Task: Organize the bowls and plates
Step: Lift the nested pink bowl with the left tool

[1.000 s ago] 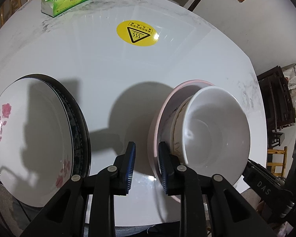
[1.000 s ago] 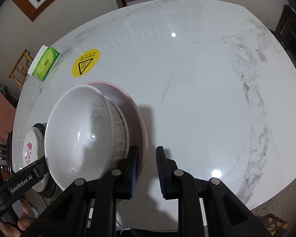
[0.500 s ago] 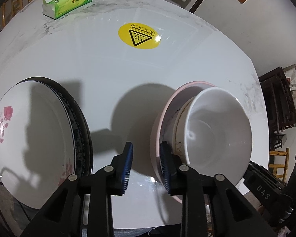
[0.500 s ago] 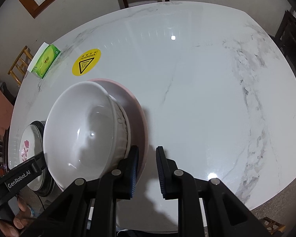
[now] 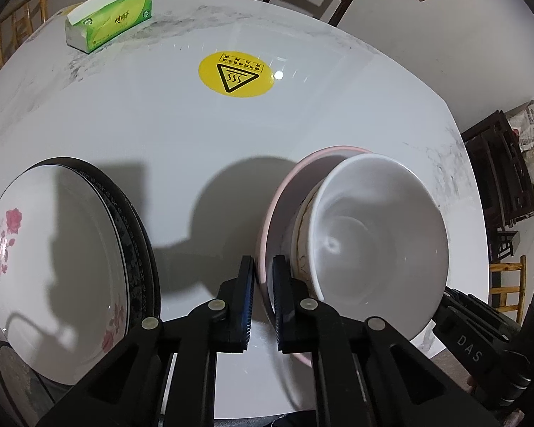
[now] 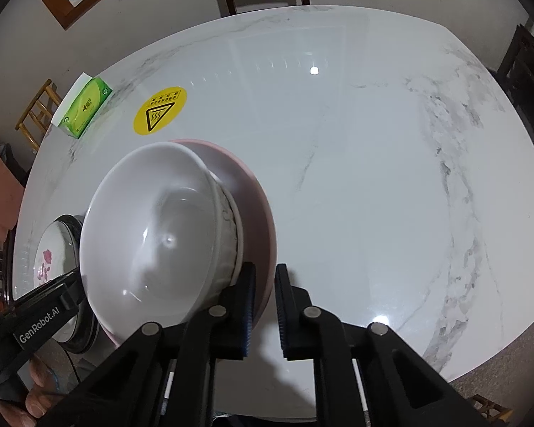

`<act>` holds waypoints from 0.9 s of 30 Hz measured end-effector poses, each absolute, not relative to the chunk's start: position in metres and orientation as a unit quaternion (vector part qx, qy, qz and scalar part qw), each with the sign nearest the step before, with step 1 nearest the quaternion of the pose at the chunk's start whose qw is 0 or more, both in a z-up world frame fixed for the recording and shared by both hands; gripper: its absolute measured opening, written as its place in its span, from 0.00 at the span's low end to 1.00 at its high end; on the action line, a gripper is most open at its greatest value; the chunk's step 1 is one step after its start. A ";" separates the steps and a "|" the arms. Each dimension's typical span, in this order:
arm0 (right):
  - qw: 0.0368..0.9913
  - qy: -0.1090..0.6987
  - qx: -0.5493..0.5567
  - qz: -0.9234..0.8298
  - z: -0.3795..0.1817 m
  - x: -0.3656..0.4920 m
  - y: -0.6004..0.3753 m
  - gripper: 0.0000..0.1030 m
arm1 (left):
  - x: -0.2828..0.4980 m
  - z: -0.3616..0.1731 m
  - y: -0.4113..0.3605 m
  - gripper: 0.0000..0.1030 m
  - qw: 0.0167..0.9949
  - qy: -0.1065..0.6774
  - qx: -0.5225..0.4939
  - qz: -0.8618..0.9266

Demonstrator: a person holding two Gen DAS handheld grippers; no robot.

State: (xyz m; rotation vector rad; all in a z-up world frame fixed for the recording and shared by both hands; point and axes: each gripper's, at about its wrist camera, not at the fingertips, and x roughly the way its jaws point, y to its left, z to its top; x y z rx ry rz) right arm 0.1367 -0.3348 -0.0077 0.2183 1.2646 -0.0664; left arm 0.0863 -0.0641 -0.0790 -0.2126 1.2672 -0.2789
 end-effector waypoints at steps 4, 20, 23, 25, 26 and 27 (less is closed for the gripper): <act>0.800 0.590 0.102 -0.031 -0.007 0.138 -0.334 0.11 | 0.085 -0.079 -0.063 0.07 0.792 0.589 -0.101 -0.129; 0.801 0.590 0.099 -0.029 -0.006 0.137 -0.331 0.11 | 0.084 -0.077 -0.062 0.06 0.794 0.588 -0.093 -0.125; 0.803 0.587 0.098 -0.028 -0.004 0.137 -0.330 0.11 | 0.084 -0.076 -0.061 0.06 0.796 0.585 -0.092 -0.126; 0.804 0.586 0.095 -0.028 -0.002 0.137 -0.329 0.11 | 0.084 -0.074 -0.061 0.06 0.797 0.584 -0.091 -0.125; 0.805 0.585 0.094 -0.028 -0.001 0.137 -0.328 0.11 | 0.084 -0.074 -0.060 0.06 0.797 0.584 -0.091 -0.125; 0.805 0.585 0.094 -0.027 -0.001 0.136 -0.328 0.11 | 0.084 -0.073 -0.060 0.06 0.797 0.584 -0.092 -0.125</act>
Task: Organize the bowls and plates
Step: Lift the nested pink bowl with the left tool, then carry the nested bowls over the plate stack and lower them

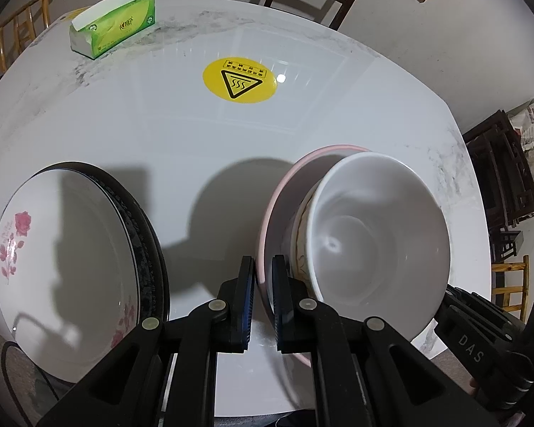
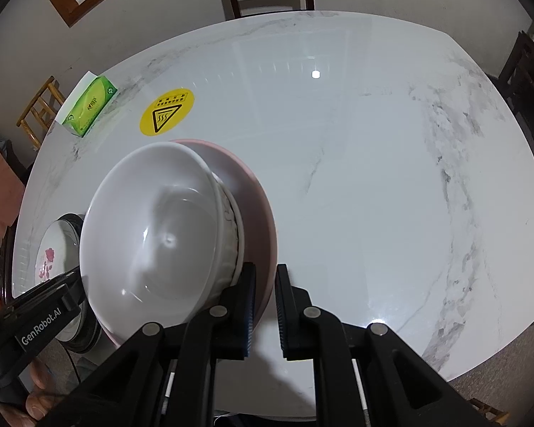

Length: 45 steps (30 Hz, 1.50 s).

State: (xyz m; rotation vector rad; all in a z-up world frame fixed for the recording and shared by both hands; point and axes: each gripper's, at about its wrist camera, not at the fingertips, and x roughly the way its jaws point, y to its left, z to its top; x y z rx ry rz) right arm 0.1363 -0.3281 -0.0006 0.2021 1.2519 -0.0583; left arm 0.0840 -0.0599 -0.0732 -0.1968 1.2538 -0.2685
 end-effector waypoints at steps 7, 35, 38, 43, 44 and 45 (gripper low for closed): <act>0.808 0.582 0.090 -0.023 0.006 0.137 -0.324 0.11 | 0.082 -0.066 -0.056 0.05 0.801 0.579 -0.089 -0.123; 0.813 0.579 0.058 0.025 0.029 0.149 -0.261 0.11 | 0.078 -0.036 0.002 0.06 0.816 0.564 -0.100 -0.083; 0.812 0.580 0.054 0.033 0.030 0.151 -0.252 0.11 | 0.077 -0.034 0.012 0.06 0.817 0.561 -0.104 -0.076; 0.812 0.580 0.044 0.049 0.033 0.153 -0.233 0.11 | 0.073 -0.031 0.031 0.06 0.820 0.558 -0.114 -0.062; 0.812 0.580 0.043 0.053 0.034 0.153 -0.229 0.11 | 0.073 -0.030 0.036 0.06 0.820 0.557 -0.117 -0.058; 0.812 0.580 0.041 0.056 0.034 0.154 -0.225 0.11 | 0.072 -0.029 0.039 0.06 0.820 0.557 -0.118 -0.056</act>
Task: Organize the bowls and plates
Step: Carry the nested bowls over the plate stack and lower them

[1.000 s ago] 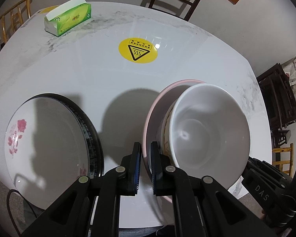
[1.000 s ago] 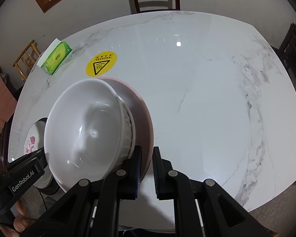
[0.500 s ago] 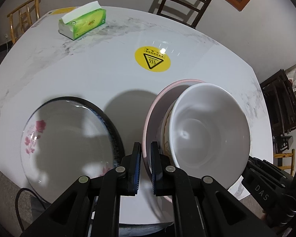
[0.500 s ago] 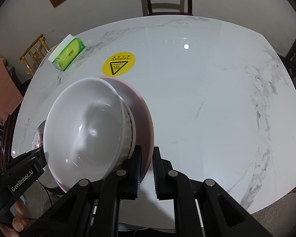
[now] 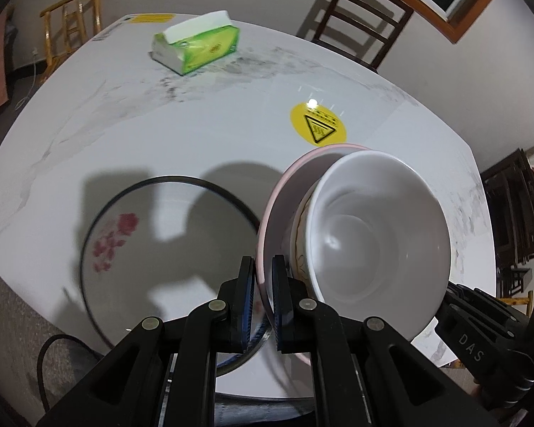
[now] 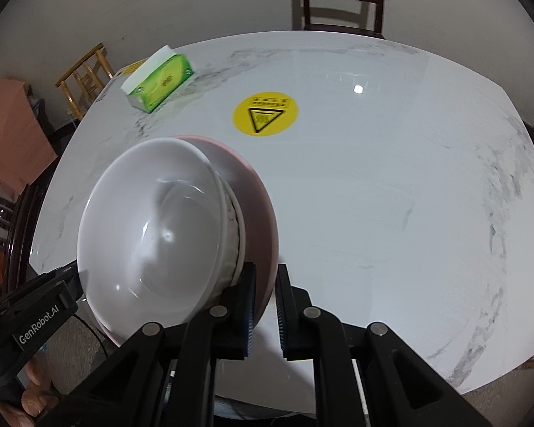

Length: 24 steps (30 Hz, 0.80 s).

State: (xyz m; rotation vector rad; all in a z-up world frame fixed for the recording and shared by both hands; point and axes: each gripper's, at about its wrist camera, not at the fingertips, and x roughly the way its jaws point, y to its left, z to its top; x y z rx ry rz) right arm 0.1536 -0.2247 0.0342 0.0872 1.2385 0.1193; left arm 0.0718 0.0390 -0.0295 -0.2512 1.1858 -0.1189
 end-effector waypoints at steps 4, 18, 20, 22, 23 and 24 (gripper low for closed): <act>0.811 0.580 0.034 0.070 0.036 0.155 -0.206 0.11 | 0.067 -0.027 0.056 0.06 0.823 0.553 -0.123 -0.044; 0.801 0.588 0.004 0.112 0.033 0.157 -0.142 0.11 | 0.051 -0.025 0.119 0.06 0.824 0.546 -0.150 0.002; 0.798 0.591 0.001 0.117 0.031 0.157 -0.133 0.11 | 0.049 -0.026 0.126 0.06 0.823 0.547 -0.151 0.008; 0.795 0.594 -0.004 0.122 0.028 0.158 -0.124 0.11 | 0.047 -0.028 0.134 0.06 0.822 0.547 -0.155 0.013; 0.795 0.595 -0.005 0.123 0.027 0.157 -0.121 0.11 | 0.046 -0.029 0.138 0.06 0.822 0.548 -0.157 0.015; 0.794 0.595 -0.007 0.125 0.026 0.157 -0.118 0.11 | 0.046 -0.030 0.141 0.06 0.821 0.548 -0.157 0.017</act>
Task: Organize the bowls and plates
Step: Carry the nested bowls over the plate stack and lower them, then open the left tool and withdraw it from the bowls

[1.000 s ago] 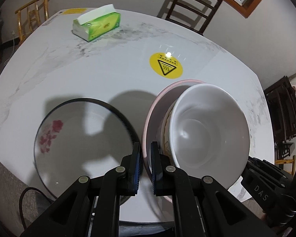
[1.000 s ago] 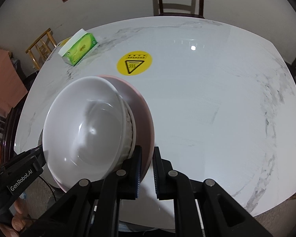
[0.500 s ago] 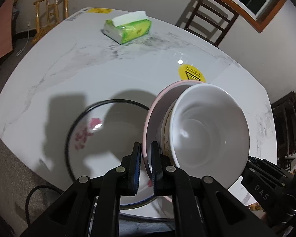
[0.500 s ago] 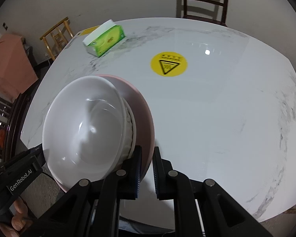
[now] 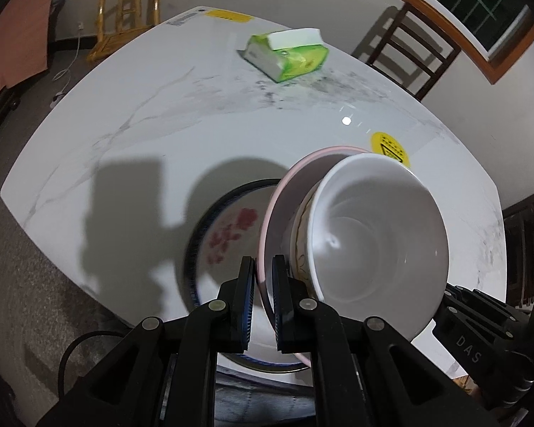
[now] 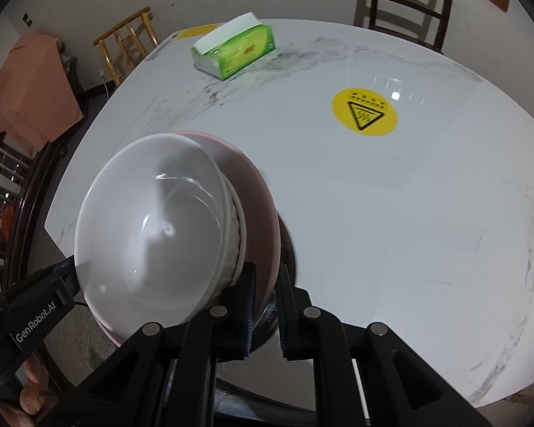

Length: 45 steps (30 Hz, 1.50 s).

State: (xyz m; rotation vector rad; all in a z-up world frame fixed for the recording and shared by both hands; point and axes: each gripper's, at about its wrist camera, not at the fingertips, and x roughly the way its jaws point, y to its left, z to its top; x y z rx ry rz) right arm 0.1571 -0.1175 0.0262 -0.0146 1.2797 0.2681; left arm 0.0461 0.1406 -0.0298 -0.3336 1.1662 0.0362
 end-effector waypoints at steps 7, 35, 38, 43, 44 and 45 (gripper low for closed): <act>0.789 0.601 -0.015 0.127 0.020 0.156 -0.099 0.11 | 0.044 -0.038 0.160 0.06 0.817 0.551 -0.165 0.023; 0.794 0.596 -0.012 0.118 0.013 0.155 -0.093 0.14 | 0.043 -0.050 0.168 0.06 0.827 0.539 -0.158 0.020; 0.796 0.593 -0.015 0.117 0.013 0.154 -0.094 0.16 | 0.043 -0.050 0.169 0.07 0.829 0.536 -0.159 0.023; 0.804 0.583 -0.024 0.111 0.014 0.153 -0.098 0.28 | 0.040 -0.050 0.170 0.14 0.835 0.529 -0.151 0.031; 0.805 0.582 -0.021 0.111 0.015 0.152 -0.100 0.29 | 0.039 -0.048 0.170 0.16 0.838 0.524 -0.147 0.037; 0.808 0.578 -0.023 0.110 0.017 0.152 -0.102 0.31 | 0.038 -0.047 0.170 0.20 0.841 0.520 -0.144 0.040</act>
